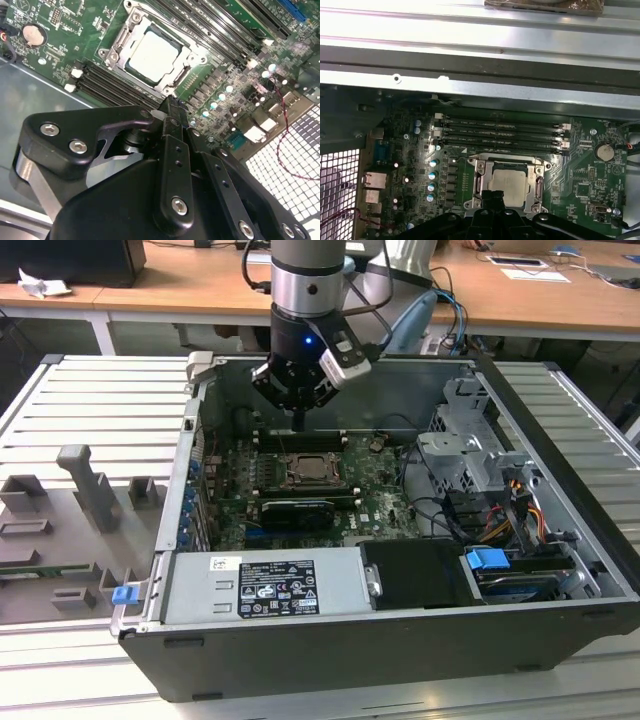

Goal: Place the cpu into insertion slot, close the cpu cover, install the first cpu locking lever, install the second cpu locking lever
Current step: 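Install the first cpu locking lever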

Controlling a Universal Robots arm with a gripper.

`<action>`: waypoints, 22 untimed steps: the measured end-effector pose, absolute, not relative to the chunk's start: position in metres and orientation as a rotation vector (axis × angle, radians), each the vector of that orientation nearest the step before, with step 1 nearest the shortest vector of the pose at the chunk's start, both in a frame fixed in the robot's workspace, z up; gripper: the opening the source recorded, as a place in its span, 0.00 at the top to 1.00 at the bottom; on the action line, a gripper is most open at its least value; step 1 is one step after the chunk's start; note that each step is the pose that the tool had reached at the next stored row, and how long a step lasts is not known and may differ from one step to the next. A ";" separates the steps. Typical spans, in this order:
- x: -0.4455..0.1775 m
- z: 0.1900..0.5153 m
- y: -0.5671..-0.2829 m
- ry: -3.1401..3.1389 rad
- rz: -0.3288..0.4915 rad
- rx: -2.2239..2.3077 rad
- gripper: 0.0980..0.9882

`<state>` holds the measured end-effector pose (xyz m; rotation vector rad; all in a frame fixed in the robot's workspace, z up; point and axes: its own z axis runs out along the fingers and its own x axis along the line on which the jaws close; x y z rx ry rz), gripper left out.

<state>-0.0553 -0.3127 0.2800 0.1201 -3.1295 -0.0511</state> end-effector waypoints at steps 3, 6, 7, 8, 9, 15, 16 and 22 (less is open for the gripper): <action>-0.058 0.280 -0.313 -3.129 -0.051 0.121 0.99; -0.062 0.280 -0.313 -3.129 -0.051 0.121 0.99; -0.063 0.280 -0.313 -3.129 -0.051 0.121 0.99; -0.064 0.280 -0.313 -3.129 -0.051 0.121 0.99; -0.065 0.280 -0.313 -3.129 -0.051 0.121 0.99; -0.072 0.280 -0.313 -3.129 -0.051 0.121 0.99; -0.076 0.279 -0.313 -3.129 -0.052 0.121 0.99; -0.085 0.271 -0.313 -3.129 -0.052 0.122 0.99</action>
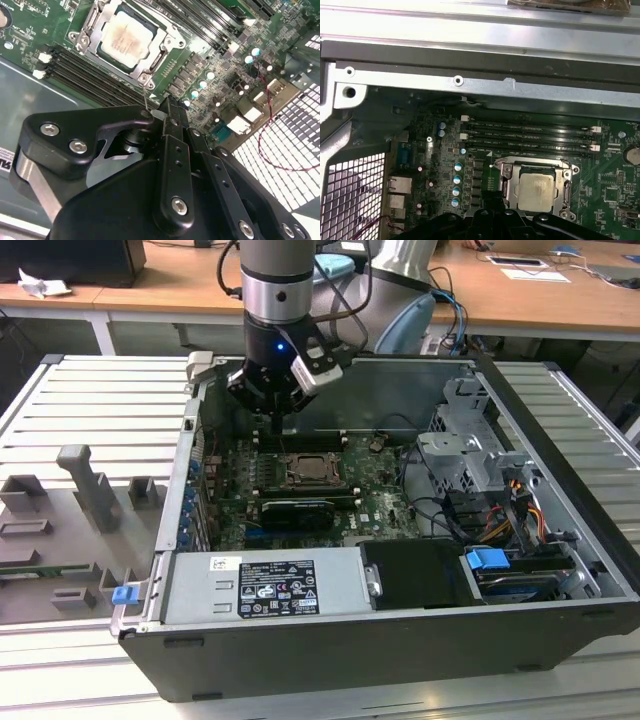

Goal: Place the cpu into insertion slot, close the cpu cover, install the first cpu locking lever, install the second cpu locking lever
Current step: 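Install the first cpu locking lever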

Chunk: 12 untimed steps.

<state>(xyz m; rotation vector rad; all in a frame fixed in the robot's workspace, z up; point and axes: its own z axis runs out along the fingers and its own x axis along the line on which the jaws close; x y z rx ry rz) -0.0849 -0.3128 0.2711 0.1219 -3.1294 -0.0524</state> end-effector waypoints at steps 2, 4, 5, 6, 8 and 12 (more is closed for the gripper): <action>-0.085 0.268 -0.313 -3.129 -0.053 0.122 0.99; -0.089 0.267 -0.313 -3.129 -0.052 0.122 0.99; -0.093 0.267 -0.313 -3.129 -0.052 0.122 0.99; -0.094 0.266 -0.313 -3.130 -0.053 0.122 0.99; -0.097 0.266 -0.313 -3.129 -0.052 0.122 0.99; -0.101 0.264 -0.313 -3.129 -0.052 0.124 0.99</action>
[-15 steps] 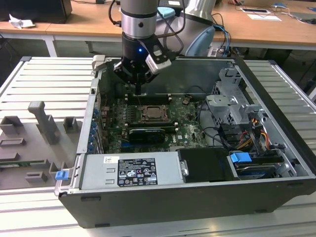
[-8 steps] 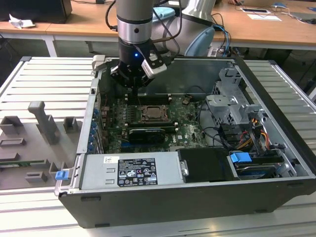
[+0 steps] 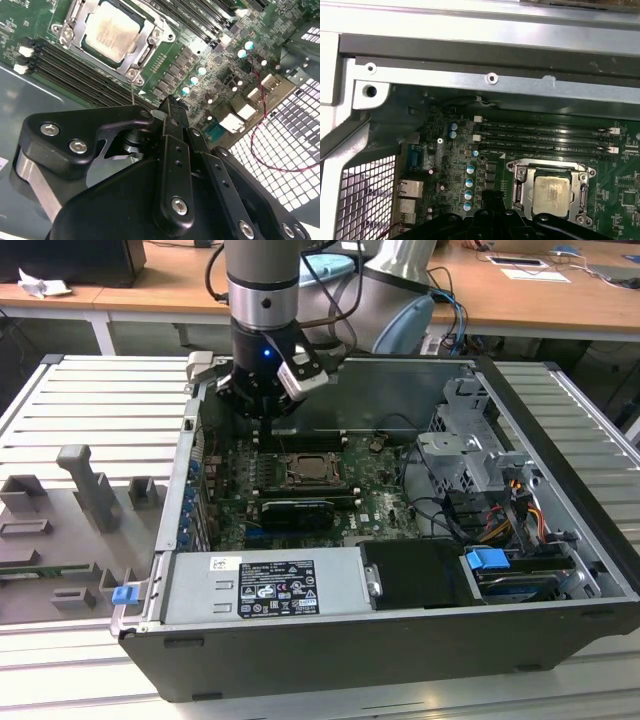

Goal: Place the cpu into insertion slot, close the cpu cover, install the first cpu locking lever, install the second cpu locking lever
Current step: 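Install the first cpu locking lever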

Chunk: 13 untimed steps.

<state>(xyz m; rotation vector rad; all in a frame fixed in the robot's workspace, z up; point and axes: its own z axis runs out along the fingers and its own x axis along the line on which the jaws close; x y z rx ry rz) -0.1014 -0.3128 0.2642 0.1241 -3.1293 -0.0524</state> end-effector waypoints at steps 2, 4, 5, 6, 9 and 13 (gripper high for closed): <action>-0.103 0.263 -0.312 -3.129 -0.052 0.124 0.99; -0.103 0.262 -0.306 -3.129 -0.052 0.125 0.99; -0.103 0.262 -0.303 -3.129 -0.053 0.125 0.99; -0.103 0.261 -0.300 -3.129 -0.052 0.125 0.99; -0.102 0.260 -0.295 -3.129 -0.053 0.125 0.99; -0.093 0.259 -0.291 -3.129 -0.052 0.124 0.99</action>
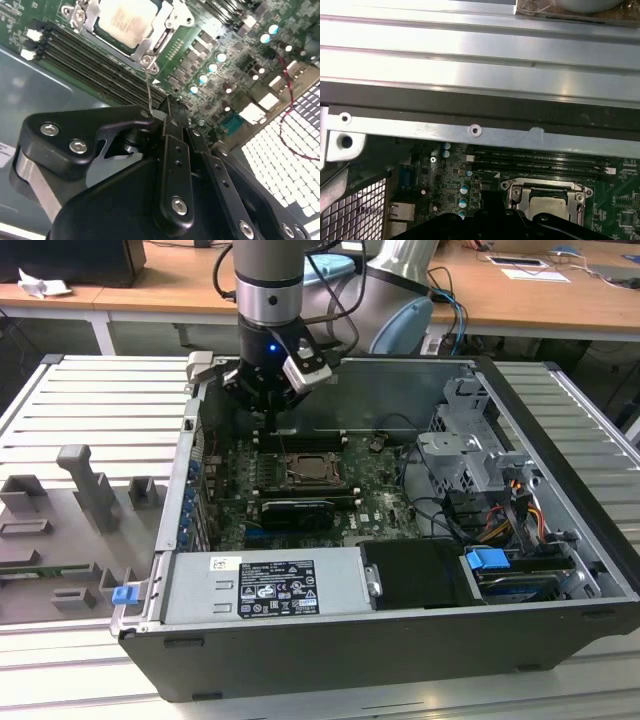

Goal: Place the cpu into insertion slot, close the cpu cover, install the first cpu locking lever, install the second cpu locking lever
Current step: 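Install the first cpu locking lever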

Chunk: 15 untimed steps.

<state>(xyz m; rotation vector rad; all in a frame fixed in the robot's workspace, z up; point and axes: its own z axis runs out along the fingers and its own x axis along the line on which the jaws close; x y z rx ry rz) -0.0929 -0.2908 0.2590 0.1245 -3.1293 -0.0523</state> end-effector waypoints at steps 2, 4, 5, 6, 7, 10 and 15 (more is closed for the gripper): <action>-0.088 0.258 -0.290 -3.129 -0.053 0.125 0.99; -0.086 0.258 -0.290 -3.129 -0.053 0.125 0.99; -0.085 0.257 -0.290 -3.129 -0.052 0.125 0.99; -0.084 0.257 -0.290 -3.129 -0.052 0.125 0.99; -0.083 0.257 -0.290 -3.129 -0.053 0.125 0.99; -0.081 0.256 -0.290 -3.129 -0.052 0.124 0.99; -0.078 0.253 -0.290 -3.129 -0.052 0.125 0.99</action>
